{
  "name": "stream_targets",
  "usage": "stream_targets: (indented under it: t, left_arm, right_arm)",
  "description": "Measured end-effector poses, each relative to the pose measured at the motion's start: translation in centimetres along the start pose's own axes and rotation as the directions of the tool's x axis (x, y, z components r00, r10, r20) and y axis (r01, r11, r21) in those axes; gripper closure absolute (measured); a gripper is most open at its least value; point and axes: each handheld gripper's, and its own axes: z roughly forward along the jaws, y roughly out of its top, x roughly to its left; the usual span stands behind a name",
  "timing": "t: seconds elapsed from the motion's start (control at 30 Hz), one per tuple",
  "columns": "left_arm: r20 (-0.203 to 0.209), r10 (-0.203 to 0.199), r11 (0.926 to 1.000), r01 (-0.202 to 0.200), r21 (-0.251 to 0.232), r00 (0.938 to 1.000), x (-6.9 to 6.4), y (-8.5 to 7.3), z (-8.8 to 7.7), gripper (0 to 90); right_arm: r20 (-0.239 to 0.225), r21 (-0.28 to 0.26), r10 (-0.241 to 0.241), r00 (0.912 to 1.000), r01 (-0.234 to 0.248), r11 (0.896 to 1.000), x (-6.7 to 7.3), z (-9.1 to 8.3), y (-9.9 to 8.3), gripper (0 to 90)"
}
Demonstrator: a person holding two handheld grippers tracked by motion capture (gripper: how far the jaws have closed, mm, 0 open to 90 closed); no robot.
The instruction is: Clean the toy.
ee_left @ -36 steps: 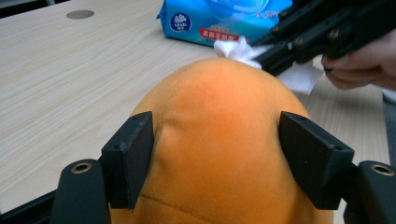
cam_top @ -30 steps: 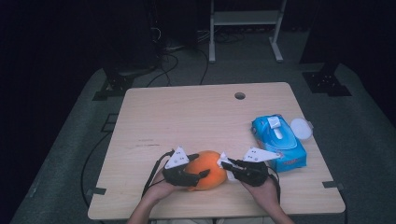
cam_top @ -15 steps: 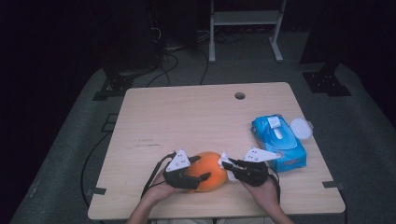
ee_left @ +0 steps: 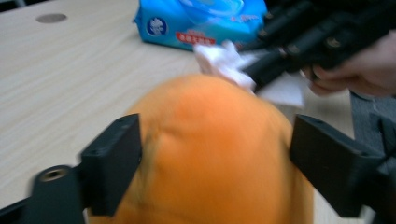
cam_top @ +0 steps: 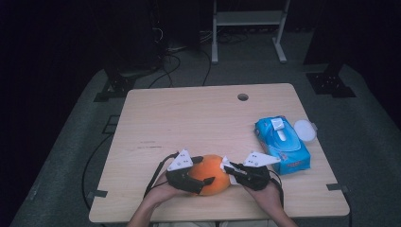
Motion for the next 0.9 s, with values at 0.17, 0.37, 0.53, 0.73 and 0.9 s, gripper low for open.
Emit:
stream_targets:
  t: [0.17, 0.37, 0.53, 0.73, 0.9]
  left_arm:
    - [-0.029, 0.042, 0.999, -0.041, 0.016, 0.9987, 0.0, -0.5, 0.3, 26.5]
    - [-0.105, 0.089, 0.995, -0.093, -0.036, 0.9905, -1.1, 0.7, 0.9, 43.6]
    - [-0.118, 0.097, 0.9934, -0.104, -0.049, 0.9882, -1.4, 1.1, 1.7, 39.0]
    - [0.002, 0.053, 0.9986, -0.053, 0.001, 0.9986, -0.7, 1.0, 0.4, 17.0]
    - [-0.015, 0.08, 0.9959, -0.079, 0.043, 0.9967, -0.6, 0.2, 0.3, 30.3]
  right_arm:
    - [0.004, 0.007, -0.022, 0.9997, 0.022, 1.0, -0.1, -0.2, 0.3, 77.6]
    - [0.061, 0.003, 0.116, 0.9914, -0.116, 0.993, -2.4, -0.2, -0.1, 77.7]
    - [0.028, -0.053, 0.131, 0.991, -0.129, 0.99, -2.5, -0.7, 0.6, 77.6]
    - [-0.054, -0.041, 0.06, 0.9968, -0.062, 0.997, -0.9, 0.1, 0.5, 77.5]
    - [-0.043, -0.042, 0.027, 0.9987, -0.029, 0.999, -0.1, -0.1, 0.6, 77.6]
